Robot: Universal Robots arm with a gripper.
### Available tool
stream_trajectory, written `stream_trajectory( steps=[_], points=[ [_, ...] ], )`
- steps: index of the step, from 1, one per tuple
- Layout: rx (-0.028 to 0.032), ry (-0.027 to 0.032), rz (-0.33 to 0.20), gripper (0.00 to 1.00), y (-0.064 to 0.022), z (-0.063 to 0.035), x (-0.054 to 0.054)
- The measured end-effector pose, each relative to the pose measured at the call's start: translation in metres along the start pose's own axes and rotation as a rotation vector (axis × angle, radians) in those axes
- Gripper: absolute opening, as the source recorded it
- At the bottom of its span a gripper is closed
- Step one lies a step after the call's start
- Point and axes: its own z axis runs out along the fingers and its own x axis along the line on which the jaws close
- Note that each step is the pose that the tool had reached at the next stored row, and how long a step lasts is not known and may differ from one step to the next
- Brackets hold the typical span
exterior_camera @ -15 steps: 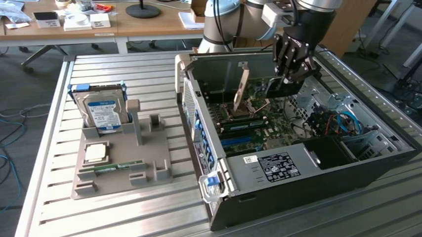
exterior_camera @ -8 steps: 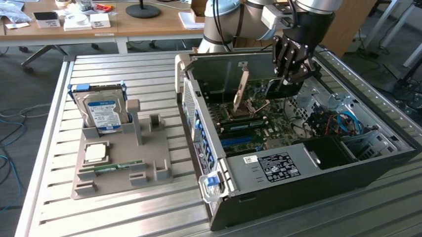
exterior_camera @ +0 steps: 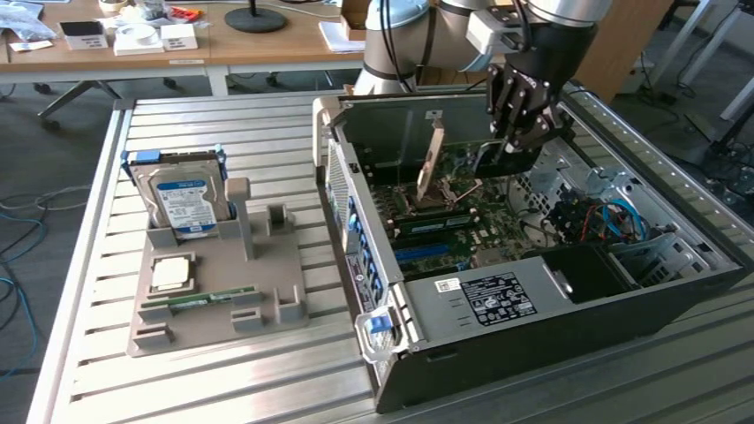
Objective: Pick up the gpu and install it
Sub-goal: 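Insert the gpu into the slot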
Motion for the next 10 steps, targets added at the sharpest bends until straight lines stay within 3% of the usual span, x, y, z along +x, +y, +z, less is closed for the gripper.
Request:
stream_trajectory(
  steps=[10],
  points=[
    [0.0001,-0.0003,0.000,0.27,0.0000,0.0011,0.0000]
  ],
)
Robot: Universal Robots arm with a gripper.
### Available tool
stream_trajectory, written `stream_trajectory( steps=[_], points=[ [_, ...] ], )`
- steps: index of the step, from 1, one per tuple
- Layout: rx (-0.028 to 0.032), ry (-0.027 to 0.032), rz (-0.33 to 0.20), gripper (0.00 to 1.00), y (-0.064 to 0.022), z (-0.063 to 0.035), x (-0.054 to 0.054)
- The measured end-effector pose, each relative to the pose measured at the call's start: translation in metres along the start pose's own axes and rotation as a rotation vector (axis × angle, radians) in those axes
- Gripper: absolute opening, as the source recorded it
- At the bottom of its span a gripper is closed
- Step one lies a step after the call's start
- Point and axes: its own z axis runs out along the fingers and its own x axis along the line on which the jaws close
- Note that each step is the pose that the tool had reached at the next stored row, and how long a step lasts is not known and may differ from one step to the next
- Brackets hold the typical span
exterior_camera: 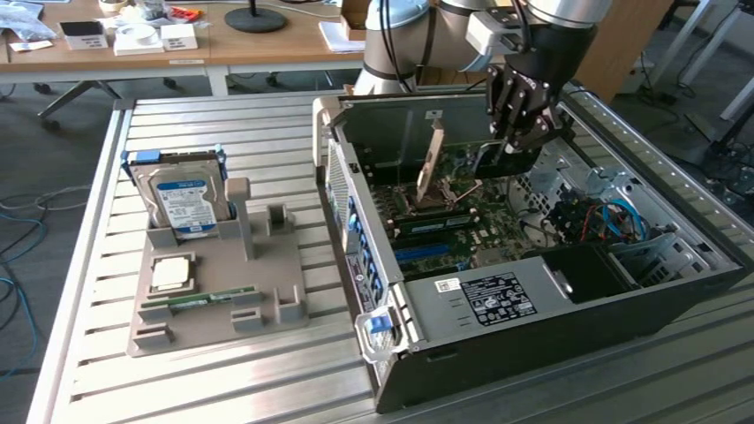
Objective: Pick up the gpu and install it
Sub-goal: 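Insert the gpu into the slot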
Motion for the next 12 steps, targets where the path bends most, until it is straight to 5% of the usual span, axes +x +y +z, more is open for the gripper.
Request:
stream_trajectory(
  steps=[12],
  points=[
    [-0.0001,0.0003,0.000,0.27,0.0000,0.0022,0.0001]
  ],
)
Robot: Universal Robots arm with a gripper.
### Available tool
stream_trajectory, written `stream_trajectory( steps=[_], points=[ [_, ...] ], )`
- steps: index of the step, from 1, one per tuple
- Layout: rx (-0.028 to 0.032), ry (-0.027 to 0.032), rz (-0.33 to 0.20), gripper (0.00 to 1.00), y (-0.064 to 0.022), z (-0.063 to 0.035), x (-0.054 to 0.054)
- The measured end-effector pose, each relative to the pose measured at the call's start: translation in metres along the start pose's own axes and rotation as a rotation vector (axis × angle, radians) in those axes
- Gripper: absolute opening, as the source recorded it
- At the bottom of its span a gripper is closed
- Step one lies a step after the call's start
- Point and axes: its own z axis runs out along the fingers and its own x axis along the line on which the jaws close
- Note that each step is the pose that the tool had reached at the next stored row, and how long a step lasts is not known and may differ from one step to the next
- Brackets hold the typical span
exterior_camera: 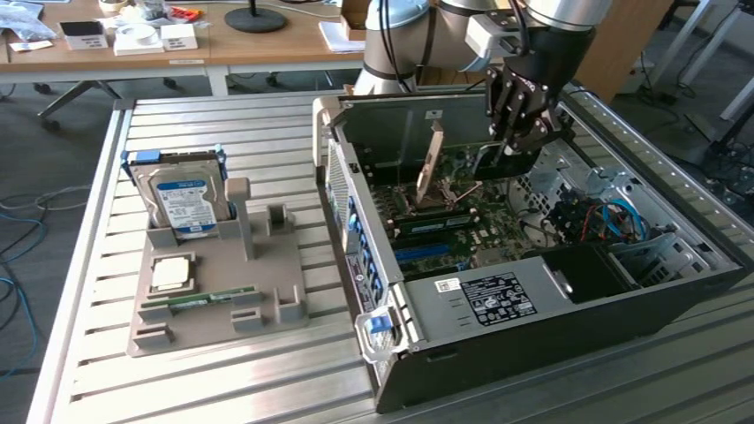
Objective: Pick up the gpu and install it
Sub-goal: 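Insert the gpu into the slot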
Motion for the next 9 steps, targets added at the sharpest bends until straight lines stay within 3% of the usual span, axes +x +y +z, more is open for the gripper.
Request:
stream_trajectory(
  steps=[9],
  points=[
    [0.0000,0.0001,0.000,0.27,0.0000,0.0042,0.0001]
  ],
)
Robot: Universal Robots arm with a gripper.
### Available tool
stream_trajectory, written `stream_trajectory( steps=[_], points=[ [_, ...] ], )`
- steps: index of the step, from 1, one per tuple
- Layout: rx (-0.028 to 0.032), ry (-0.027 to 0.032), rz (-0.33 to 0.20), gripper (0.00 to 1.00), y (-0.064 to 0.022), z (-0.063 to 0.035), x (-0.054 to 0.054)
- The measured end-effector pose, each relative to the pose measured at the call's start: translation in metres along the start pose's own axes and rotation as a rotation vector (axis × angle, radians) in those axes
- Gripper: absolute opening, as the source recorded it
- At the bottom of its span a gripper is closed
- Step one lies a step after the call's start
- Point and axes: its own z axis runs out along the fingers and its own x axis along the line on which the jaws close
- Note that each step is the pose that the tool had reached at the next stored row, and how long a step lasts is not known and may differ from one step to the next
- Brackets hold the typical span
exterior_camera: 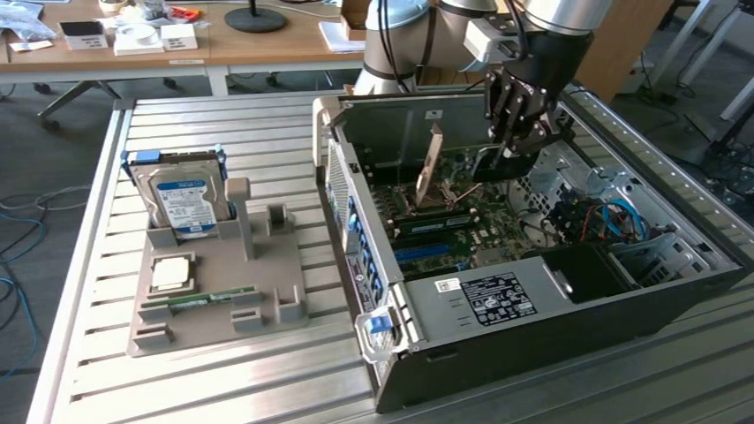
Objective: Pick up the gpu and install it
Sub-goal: 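Insert the gpu into the slot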
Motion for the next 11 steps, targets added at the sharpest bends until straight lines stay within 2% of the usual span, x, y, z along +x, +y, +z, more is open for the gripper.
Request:
stream_trajectory(
  steps=[11],
  points=[
    [0.0001,-0.0002,0.000,0.27,0.0000,0.0015,0.0000]
  ],
)
